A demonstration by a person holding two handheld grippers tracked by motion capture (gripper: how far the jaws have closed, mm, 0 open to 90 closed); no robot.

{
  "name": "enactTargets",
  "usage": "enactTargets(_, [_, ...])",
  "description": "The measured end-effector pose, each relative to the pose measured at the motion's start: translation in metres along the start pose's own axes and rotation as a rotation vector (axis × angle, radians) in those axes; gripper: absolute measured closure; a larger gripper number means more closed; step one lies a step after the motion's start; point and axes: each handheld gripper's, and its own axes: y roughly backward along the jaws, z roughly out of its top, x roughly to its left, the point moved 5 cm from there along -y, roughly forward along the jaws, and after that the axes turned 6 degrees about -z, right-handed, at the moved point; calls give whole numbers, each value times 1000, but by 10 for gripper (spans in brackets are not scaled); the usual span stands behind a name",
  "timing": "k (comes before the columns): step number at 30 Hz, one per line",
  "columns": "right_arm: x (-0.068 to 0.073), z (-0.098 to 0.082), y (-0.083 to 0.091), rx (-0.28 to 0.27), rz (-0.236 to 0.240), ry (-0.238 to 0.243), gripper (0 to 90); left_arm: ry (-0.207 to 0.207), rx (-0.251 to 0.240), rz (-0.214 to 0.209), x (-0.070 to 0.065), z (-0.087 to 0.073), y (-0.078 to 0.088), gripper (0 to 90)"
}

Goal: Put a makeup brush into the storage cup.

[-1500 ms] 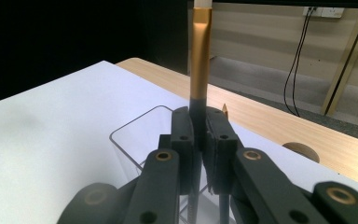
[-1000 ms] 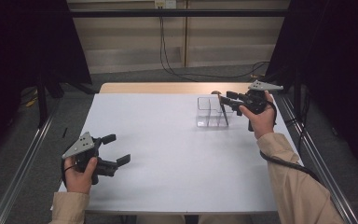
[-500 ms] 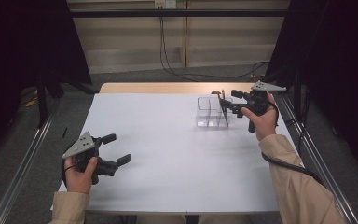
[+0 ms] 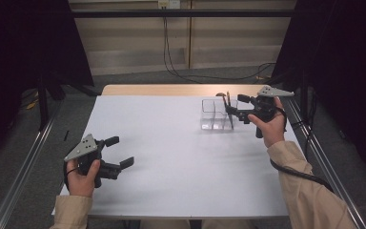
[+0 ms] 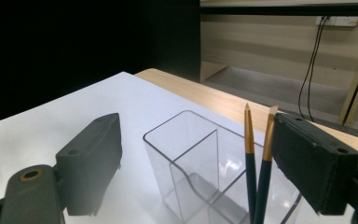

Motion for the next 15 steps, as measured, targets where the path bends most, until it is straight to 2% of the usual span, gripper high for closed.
enactTargets(9, [7,-3,5,6,10,29,139,1,-1,-1,-1,0,-1,0])
enactTargets(15, [11,-4,11,-4,17,32,136,-2,-3,-4,-2,0,-2,0])
